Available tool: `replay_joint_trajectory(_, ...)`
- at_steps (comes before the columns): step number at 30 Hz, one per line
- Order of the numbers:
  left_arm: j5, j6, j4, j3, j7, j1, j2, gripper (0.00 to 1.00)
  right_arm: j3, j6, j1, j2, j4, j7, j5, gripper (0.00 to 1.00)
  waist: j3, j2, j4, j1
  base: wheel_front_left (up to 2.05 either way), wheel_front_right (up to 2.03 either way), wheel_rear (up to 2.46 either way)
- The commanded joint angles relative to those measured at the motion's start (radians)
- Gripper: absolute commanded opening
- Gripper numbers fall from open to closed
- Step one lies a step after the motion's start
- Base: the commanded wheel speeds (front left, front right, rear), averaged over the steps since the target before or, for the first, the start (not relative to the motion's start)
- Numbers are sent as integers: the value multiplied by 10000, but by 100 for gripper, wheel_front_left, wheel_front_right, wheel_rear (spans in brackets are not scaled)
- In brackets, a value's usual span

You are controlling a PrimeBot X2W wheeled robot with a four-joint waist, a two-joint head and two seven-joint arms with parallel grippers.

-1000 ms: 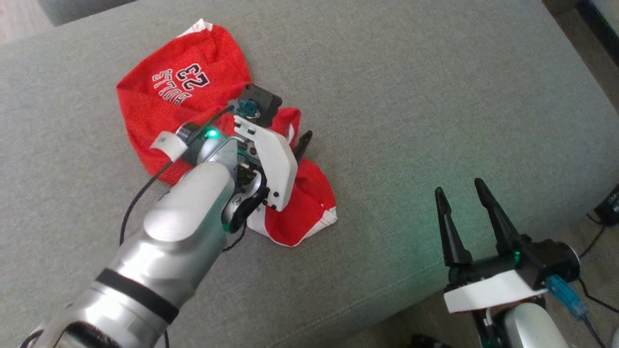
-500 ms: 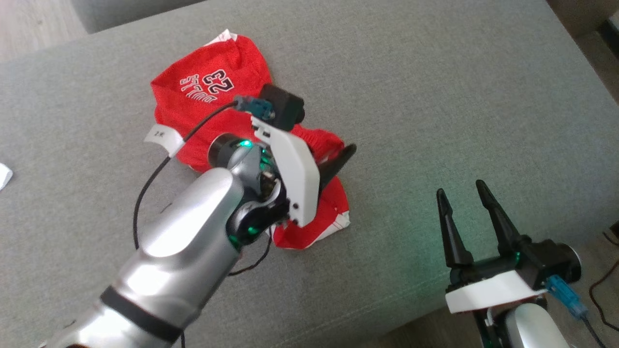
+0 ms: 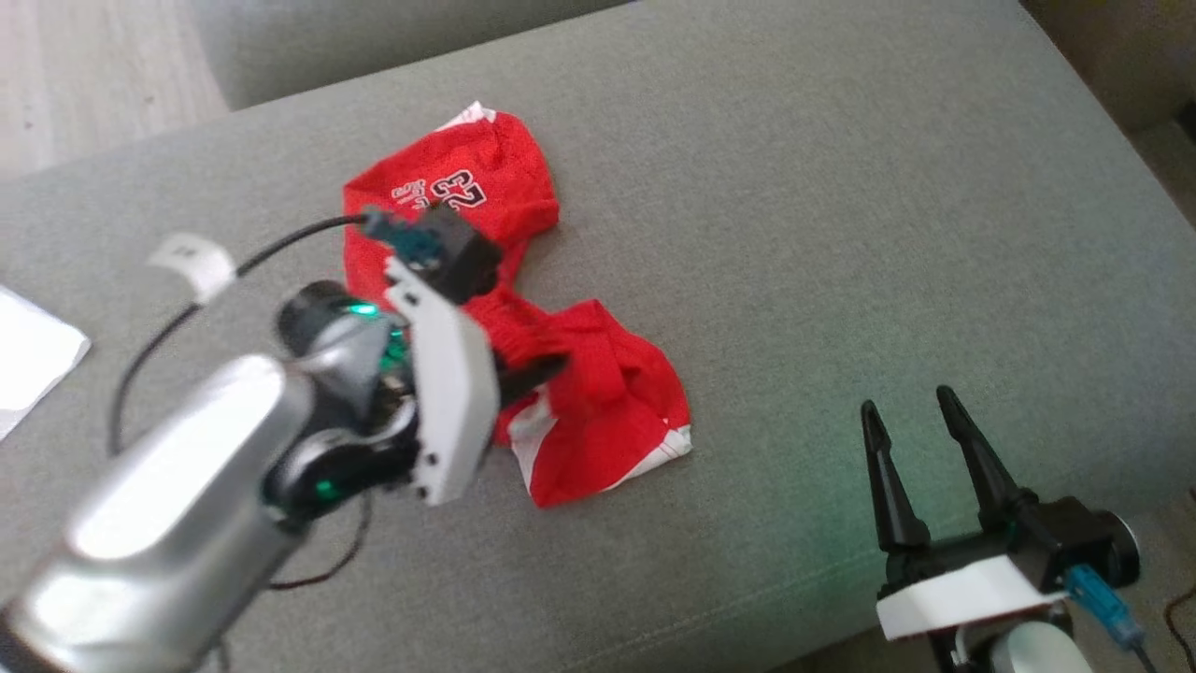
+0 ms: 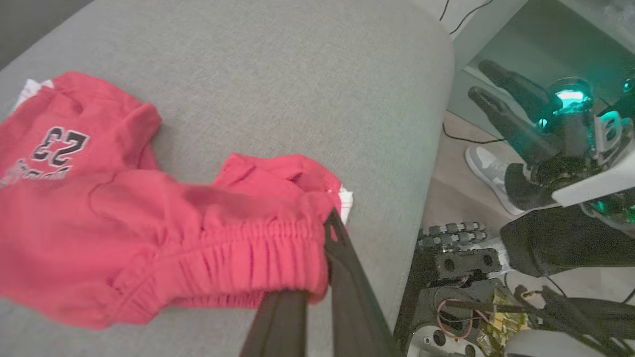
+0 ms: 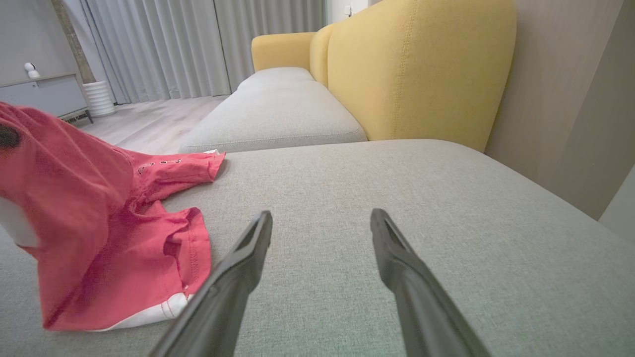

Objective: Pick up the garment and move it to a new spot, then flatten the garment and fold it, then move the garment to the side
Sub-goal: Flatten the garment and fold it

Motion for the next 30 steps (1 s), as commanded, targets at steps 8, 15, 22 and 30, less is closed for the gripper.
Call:
replay_joint_trajectory(8,349,458,-1898,864,1200,-367,2415,0,191,-7,89,-51,-439,-107,-124,100,-218,0,438,0,0,0,0)
replay_joint_trajectory(15,540,1289,-2358,1150,1386,868,3996,0,216,-7,91,-51,-479,-107,-22,100,-135,0,776,0,0,0,0)
replay_joint_trajectory(22,256,2794,-2051,1377,15,3533,4518,0,179,-7,98,-51,-490,-107,12,100,12,0,1089,0,0,0,0)
replay_joint_trajectory(30,-29,3842,-862,1598,-1884,5304,3675,0,220,-7,17,-51,-413,-107,-116,100,70,0,1448,0,0,0,0)
